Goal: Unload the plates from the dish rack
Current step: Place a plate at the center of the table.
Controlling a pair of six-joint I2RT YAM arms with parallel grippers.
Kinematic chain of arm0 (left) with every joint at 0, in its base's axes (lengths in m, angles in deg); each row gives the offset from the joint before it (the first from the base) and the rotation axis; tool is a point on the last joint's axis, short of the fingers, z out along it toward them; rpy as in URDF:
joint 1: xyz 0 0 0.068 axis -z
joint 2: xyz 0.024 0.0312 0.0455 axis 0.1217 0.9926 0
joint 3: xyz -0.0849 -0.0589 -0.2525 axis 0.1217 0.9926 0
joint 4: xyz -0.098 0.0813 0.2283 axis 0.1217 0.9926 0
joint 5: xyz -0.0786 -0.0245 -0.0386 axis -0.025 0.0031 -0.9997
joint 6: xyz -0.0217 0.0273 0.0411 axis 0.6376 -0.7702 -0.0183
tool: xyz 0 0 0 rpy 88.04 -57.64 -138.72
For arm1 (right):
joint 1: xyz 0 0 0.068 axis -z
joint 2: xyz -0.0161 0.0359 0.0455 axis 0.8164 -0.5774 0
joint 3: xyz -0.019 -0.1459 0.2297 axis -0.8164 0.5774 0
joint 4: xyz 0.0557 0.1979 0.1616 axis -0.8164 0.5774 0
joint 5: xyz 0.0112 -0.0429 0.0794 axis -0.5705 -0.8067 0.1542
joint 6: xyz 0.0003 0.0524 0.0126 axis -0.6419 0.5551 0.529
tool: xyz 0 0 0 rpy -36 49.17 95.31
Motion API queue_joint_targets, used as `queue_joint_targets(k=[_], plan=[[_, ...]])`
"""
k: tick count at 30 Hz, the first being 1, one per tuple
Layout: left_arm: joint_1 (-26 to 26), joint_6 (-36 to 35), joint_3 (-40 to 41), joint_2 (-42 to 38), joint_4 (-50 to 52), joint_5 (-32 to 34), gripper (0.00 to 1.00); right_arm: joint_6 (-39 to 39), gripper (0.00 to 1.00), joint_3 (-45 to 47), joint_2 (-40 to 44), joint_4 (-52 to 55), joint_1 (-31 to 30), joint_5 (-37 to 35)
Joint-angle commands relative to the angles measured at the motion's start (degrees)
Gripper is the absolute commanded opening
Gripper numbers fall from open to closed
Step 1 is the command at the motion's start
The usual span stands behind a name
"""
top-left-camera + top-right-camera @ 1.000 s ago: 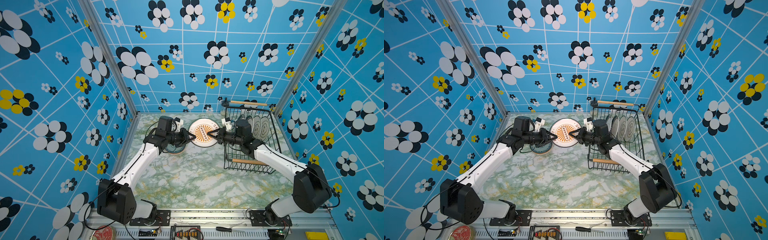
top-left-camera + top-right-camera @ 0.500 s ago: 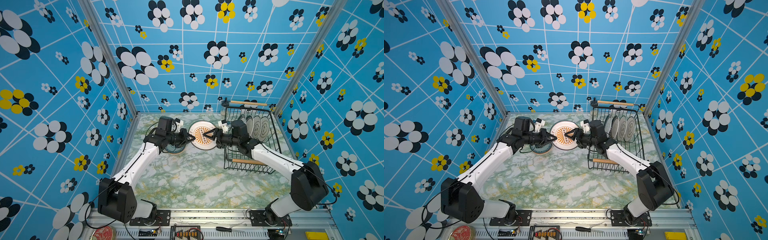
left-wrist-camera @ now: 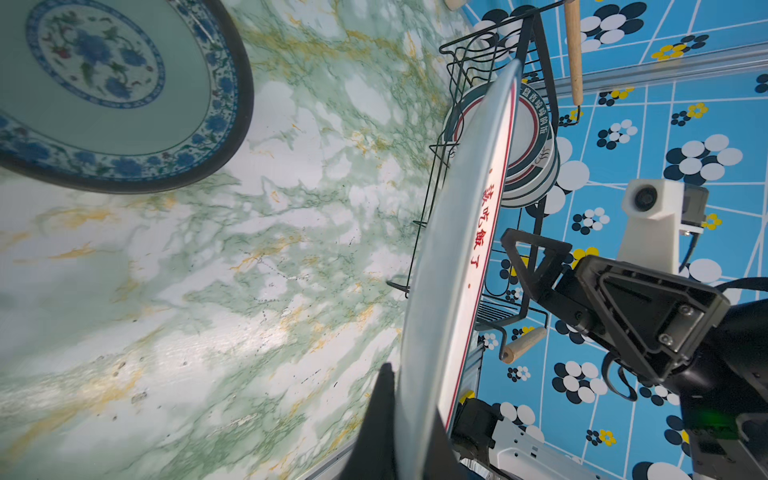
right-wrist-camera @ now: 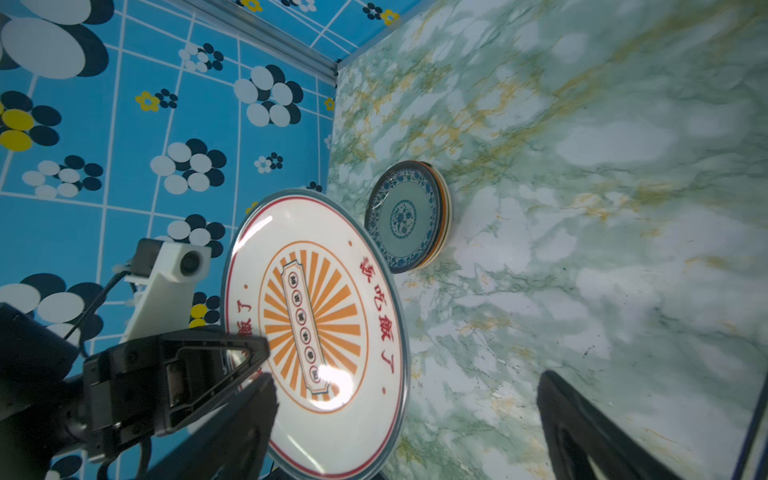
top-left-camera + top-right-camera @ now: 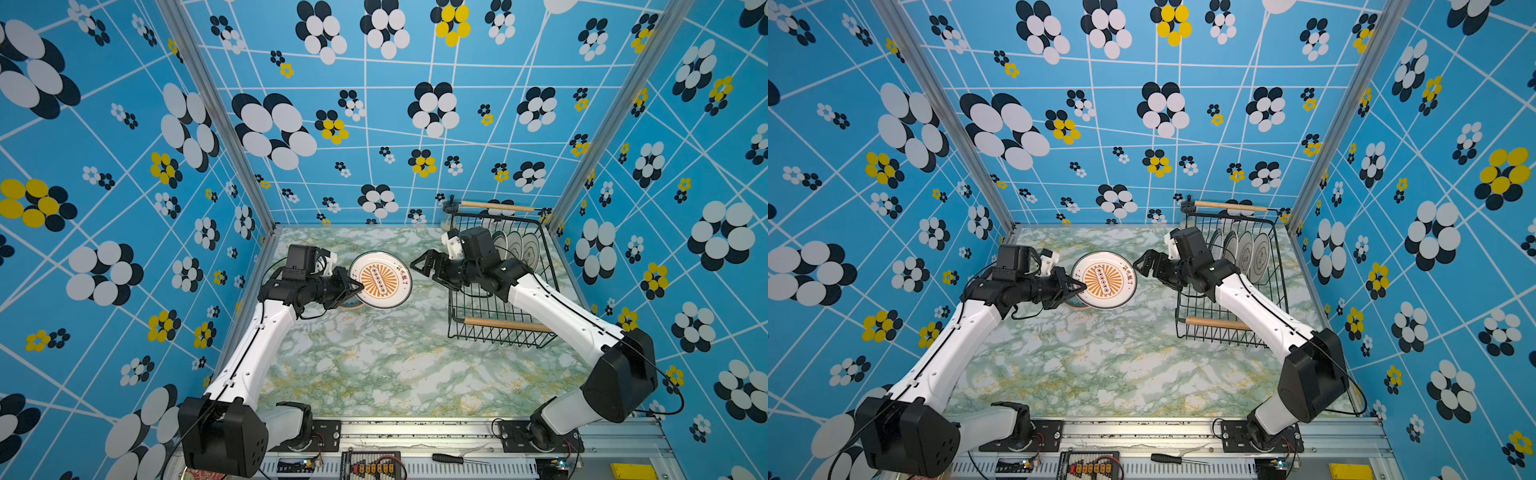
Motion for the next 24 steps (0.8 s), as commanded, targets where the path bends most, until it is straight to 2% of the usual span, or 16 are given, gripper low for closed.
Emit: queue_joint_targets(k=[1,6,12,16,24], plan=[[-1.59,-3.38,0.75,-3.44,7.64,2.73,0.00,-10.13,0.99,-5.70,1.68,17.45,-0.06,-11.94],[-2.04,-6.06,0.68,-5.85,15.81,9.68,0.00,-20.95,0.99,-16.14,-0.45,31.70,-0.05,-21.57],[-2.13,-5.21,4.13,-9.52,18.95,14.48,0.00,-23.26,0.99,-18.42,-0.18,35.18,0.24,-30.38],[-2.16,-4.10,8.26,-11.09,18.02,14.94,0.00,-23.10,0.99,-18.07,0.16,34.94,1.37,-32.63],[-2.22,-2.14,15.57,-13.56,13.62,15.30,0.00,-23.19,0.99,-18.06,0.44,35.20,6.26,-31.98]])
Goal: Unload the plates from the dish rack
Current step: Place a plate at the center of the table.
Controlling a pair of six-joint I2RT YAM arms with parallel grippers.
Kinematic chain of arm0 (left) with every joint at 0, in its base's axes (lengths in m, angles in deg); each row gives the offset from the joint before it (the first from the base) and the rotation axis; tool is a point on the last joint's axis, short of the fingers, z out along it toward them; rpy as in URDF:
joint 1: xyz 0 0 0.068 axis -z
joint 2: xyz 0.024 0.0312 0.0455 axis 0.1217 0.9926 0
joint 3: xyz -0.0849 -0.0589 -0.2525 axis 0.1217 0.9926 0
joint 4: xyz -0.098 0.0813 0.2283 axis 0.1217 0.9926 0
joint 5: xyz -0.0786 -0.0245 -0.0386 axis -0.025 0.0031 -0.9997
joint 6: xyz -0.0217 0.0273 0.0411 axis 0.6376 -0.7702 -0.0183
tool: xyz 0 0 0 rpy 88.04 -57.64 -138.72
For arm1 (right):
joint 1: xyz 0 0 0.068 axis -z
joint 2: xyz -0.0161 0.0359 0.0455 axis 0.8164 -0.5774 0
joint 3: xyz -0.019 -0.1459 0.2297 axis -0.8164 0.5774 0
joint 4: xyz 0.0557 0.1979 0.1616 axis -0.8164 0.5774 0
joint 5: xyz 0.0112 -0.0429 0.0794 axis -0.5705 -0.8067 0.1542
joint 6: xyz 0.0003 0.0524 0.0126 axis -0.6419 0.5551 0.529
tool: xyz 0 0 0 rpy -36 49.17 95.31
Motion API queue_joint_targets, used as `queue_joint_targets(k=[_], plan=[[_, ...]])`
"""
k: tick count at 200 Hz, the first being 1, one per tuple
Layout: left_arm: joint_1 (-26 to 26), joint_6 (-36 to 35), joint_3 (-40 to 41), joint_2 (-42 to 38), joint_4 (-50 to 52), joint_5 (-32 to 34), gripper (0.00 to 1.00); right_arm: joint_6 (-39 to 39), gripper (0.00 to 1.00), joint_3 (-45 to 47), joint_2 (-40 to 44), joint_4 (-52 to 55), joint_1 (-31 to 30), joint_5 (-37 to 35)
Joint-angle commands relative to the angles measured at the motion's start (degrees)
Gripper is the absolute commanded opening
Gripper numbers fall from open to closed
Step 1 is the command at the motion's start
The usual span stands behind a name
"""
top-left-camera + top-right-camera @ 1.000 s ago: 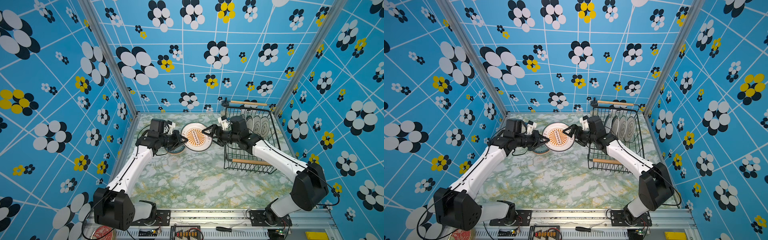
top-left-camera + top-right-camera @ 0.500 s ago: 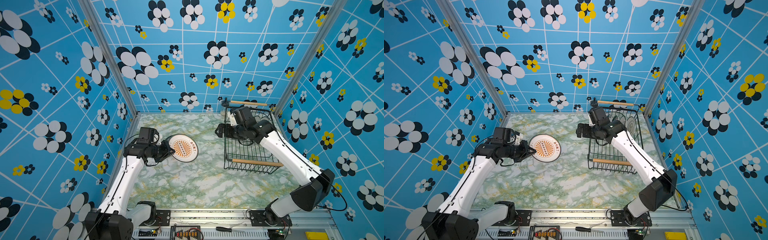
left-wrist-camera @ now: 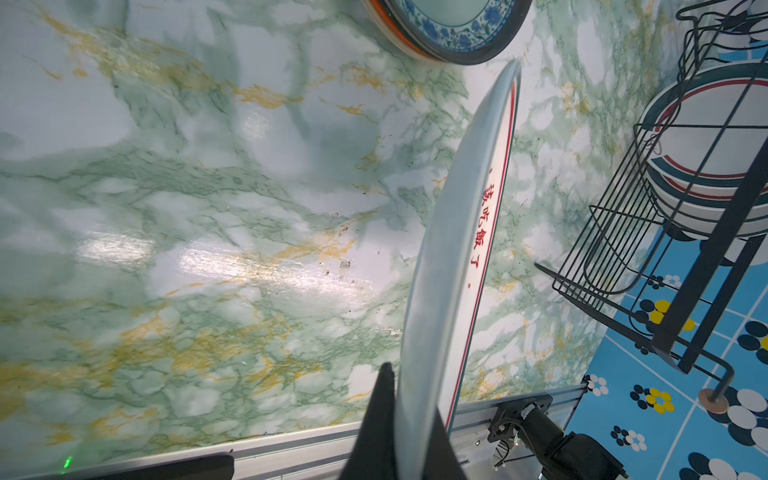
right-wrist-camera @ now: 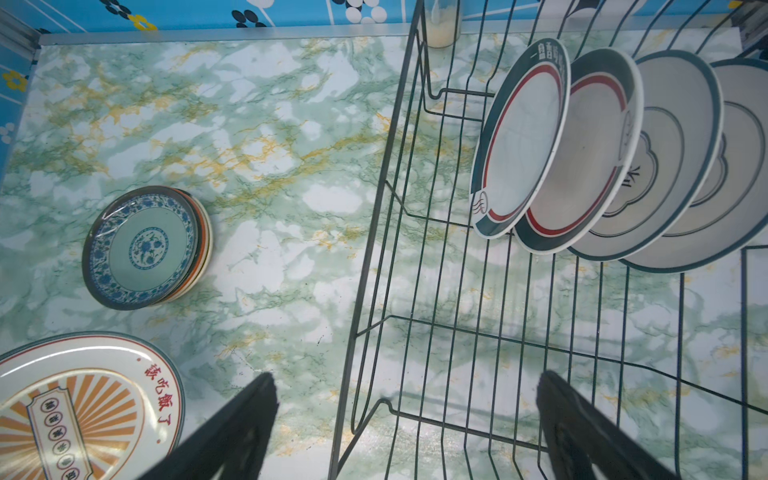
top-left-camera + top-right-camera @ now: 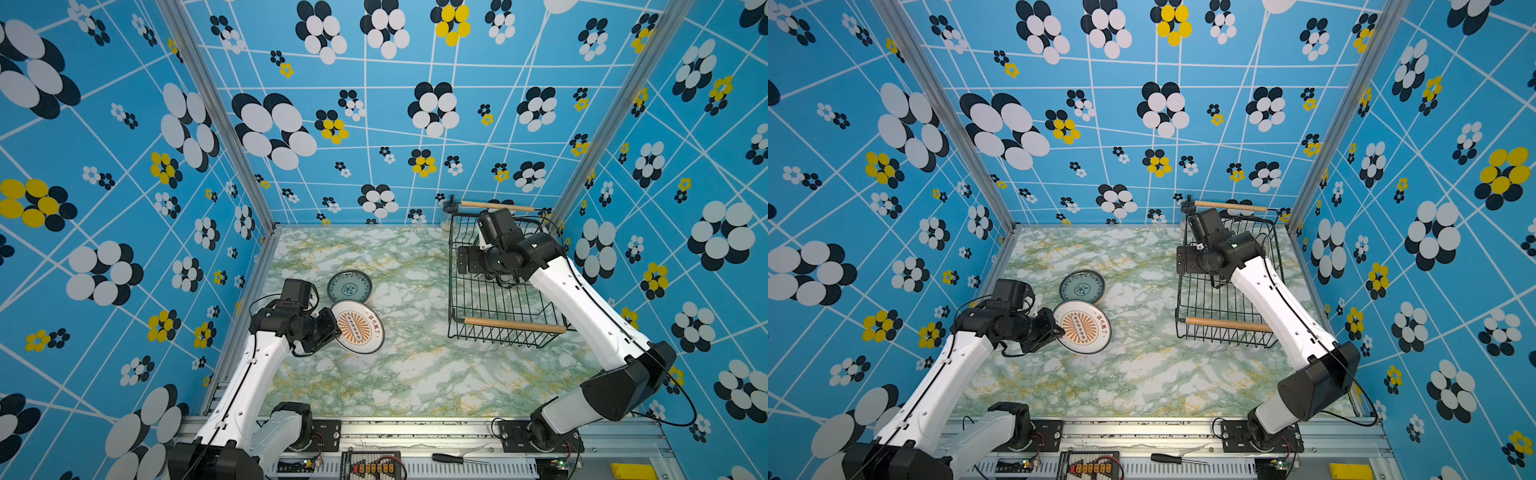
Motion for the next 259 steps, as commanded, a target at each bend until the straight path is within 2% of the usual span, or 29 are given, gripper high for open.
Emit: queue_joint_targets(k=[1,53,98,193,259], plan=[[-0.49,1.53,2.93,-2.09,-3.19,0.12,0.00,-1.13,0.99,0.19,0.61,1.92,2.01,-1.08],[-0.49,2.95,7.44,-3.44,-7.03,-0.37,0.00,-1.25,0.99,3.12,0.58,-0.13,3.03,0.71],[-0.44,4.56,11.16,-2.84,-11.02,-0.93,0.00,0.37,0.99,3.98,-0.66,-2.97,3.10,5.87],[-0.43,4.68,14.30,-1.19,-14.40,-0.93,0.00,0.26,0.99,4.02,-1.57,-3.62,3.65,6.65],[-0.40,4.60,15.38,0.06,-15.64,-0.93,0.04,-0.09,0.99,4.00,-1.31,-3.62,4.02,6.94]])
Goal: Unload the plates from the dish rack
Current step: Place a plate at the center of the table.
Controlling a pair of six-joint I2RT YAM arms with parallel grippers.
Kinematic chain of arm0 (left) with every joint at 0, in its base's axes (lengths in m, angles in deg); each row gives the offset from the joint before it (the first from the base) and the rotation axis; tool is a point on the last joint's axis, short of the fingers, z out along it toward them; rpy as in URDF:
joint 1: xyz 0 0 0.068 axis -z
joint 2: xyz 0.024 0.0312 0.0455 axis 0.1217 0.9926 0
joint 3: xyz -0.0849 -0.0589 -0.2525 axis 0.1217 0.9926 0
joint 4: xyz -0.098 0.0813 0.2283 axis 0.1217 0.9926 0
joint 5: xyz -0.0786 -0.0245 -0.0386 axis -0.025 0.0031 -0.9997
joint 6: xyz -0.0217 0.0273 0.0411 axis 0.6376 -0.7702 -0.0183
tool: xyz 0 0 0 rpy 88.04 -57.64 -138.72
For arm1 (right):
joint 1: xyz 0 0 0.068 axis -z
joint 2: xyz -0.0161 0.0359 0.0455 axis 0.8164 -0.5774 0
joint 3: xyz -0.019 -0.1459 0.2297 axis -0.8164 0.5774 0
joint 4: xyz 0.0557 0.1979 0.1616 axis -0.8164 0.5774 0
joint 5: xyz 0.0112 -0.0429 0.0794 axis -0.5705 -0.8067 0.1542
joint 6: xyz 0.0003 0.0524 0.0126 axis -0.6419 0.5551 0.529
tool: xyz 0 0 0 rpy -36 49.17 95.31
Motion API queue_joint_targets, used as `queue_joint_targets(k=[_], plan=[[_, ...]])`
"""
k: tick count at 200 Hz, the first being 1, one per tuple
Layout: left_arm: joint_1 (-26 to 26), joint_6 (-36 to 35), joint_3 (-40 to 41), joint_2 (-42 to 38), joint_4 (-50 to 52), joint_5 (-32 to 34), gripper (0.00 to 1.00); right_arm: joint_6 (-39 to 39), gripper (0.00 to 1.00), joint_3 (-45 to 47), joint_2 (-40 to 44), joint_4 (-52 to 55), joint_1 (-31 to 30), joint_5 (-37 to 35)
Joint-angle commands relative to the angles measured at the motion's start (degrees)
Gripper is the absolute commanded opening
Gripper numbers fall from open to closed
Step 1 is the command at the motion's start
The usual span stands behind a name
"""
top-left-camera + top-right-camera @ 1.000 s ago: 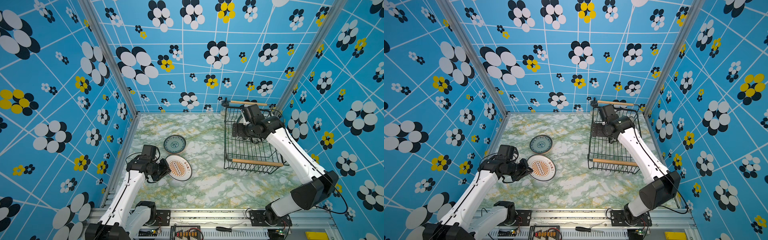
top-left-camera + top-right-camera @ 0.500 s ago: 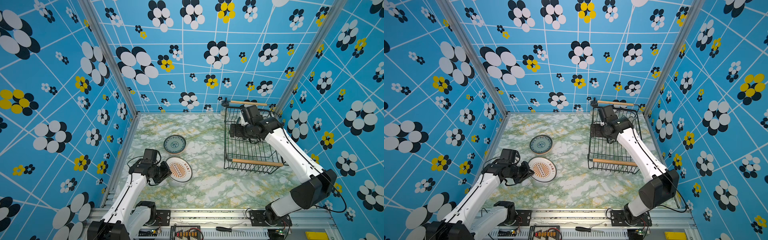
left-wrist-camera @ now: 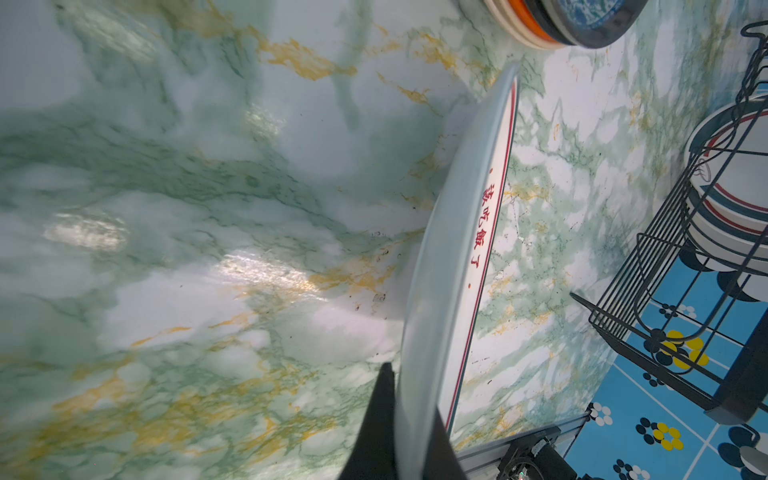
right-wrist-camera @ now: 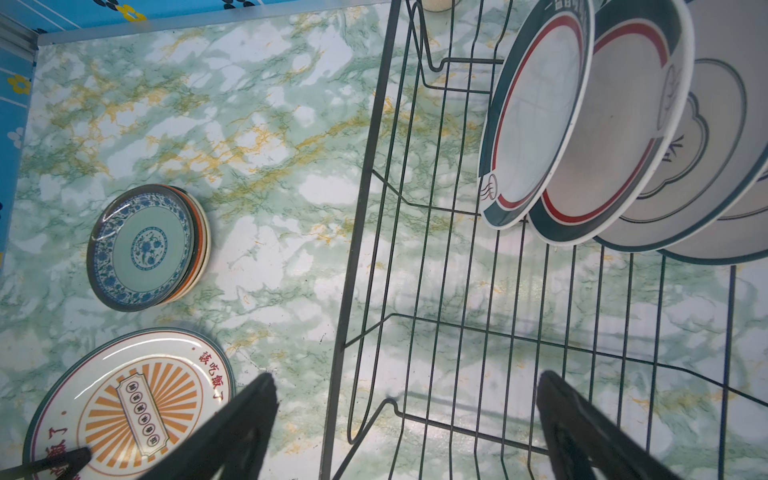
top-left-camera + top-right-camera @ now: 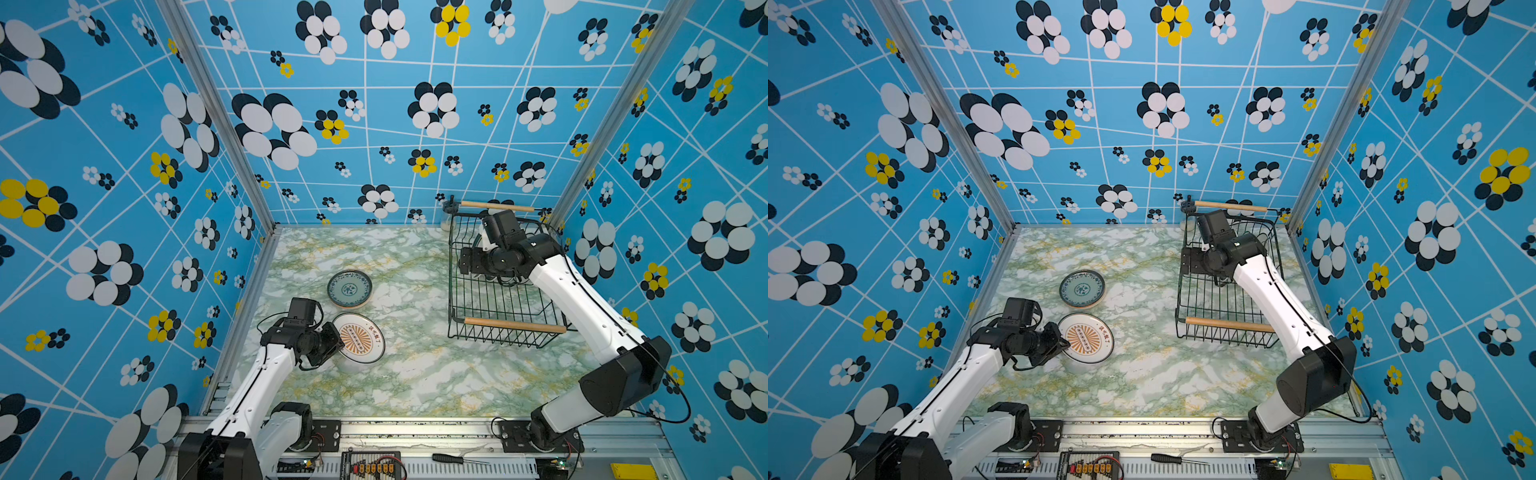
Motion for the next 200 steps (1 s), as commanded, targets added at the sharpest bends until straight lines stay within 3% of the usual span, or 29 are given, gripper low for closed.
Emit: queue_joint_targets(k=[1,55,94,200], plan=[[-0.40,0.02,1.11,0.62,-1.48,-0.70,0.04,-0.16,0.99,0.41,-0.31,-0.63,0.50,0.78],[-0.40,-0.08,2.04,1.92,-1.80,-0.11,0.10,-0.12,0.99,2.25,-0.64,-1.11,0.45,1.53],[-0.49,-0.26,2.29,1.88,-1.55,1.17,0.19,-0.18,0.99,2.09,-1.01,-1.11,0.47,1.92],[-0.49,-0.61,5.00,6.30,-5.83,2.81,0.22,-0.60,0.99,2.34,-0.31,-0.58,0.52,1.53]])
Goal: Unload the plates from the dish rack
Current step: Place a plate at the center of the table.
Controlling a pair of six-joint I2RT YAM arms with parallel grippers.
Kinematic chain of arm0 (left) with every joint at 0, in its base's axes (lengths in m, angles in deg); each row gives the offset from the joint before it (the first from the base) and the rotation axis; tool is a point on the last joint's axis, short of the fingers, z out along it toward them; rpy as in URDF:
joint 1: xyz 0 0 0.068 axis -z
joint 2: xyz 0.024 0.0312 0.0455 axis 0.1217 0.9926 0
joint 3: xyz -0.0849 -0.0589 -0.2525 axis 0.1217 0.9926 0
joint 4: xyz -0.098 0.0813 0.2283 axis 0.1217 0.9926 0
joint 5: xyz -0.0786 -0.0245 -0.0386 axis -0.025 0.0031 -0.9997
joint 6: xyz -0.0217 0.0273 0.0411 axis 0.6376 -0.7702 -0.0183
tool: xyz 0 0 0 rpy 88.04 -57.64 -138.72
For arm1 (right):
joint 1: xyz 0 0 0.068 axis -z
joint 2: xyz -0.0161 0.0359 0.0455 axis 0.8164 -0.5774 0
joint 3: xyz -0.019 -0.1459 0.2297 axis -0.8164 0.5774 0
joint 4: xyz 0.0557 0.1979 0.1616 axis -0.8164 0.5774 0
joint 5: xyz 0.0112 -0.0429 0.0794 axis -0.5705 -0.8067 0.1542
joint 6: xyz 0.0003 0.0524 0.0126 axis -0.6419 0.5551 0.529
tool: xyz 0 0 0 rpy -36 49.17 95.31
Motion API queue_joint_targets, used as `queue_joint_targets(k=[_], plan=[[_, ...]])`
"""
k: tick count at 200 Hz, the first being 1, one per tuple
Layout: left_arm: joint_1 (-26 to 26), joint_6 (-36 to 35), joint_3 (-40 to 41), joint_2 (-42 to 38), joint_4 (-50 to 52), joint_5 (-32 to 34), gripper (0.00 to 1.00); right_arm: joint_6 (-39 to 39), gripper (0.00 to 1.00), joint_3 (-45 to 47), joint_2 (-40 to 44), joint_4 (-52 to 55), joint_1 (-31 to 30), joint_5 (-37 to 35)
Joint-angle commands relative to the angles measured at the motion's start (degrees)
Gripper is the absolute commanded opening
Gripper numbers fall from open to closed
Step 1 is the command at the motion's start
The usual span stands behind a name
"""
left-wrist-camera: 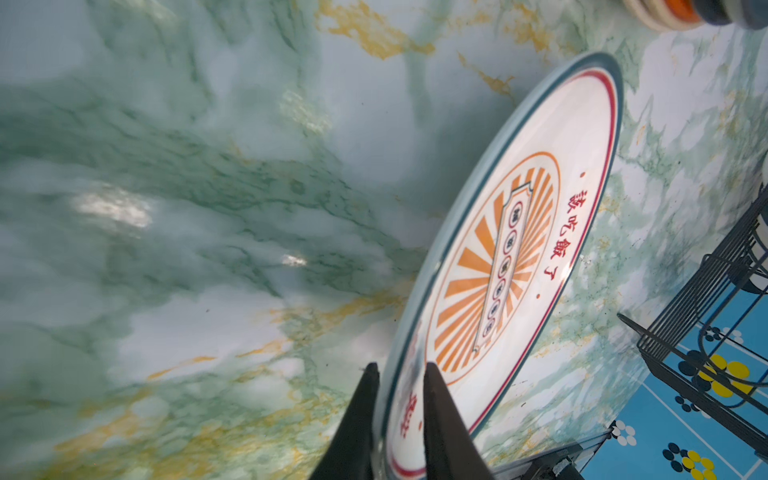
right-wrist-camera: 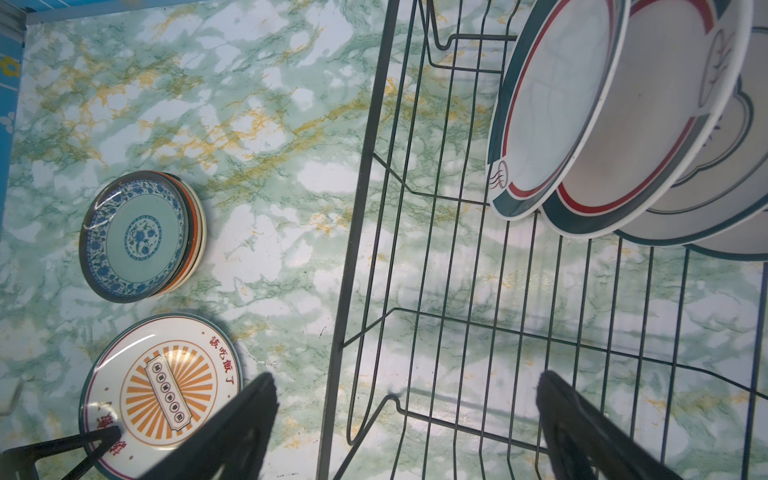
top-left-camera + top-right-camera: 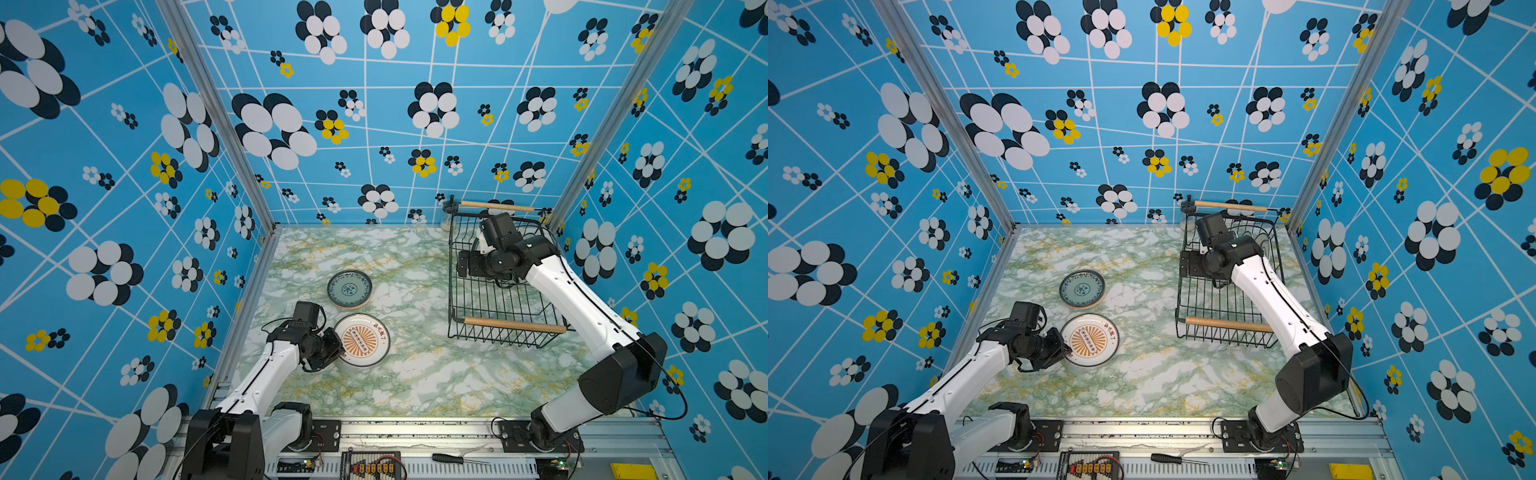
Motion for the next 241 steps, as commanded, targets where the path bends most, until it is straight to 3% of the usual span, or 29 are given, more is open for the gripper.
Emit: queue_joint_targets(k=[1,55,99,121,138,199,210,214,241], plan=[[-0.49,-0.55,1.27,1.32,-2.06,1.04,0.22,-0.58,0.99,0.38,0.33,0.47,0.52,0.06],[-0.49,-0.81,2.25,2.90,-3.78,1.56,0.23,-0.83,0.99,0.73,0.82,0.61,0.56,-0.65],[-0.49,-1.16,2.16,3.16,-3.53,2.15,0.32,-1.00,0.99,1.88,0.82,0.64,0.72,-1.17],[-0.49,-1.25,1.74,2.75,-2.61,2.53,0.42,-1.26,0.99,2.48,0.89,0.89,0.99,-1.68],[-0.49,-1.47,1.18,1.72,-1.41,2.83,0.61,-1.53,0.99,2.76,1.01,1.18,1.23,-2.23],[-0.58,-3.72,-4.45,-2.84,4.28,3.48,0.80,-2.80,0.99,2.59,-0.33,0.28,2.79,-4.54],[-0.57,-3.96,-6.33,-3.23,5.83,4.23,0.91,-3.10,0.99,2.76,-1.05,-0.87,3.32,-4.98],[-0.55,-4.24,-6.90,-3.33,6.12,4.28,0.99,-3.24,0.99,2.70,-1.39,-1.33,3.55,-5.37],[-0.88,-5.04,-10.83,-3.22,8.05,5.32,0.99,-5.73,0.99,1.28,-4.51,-3.84,4.65,-6.87]])
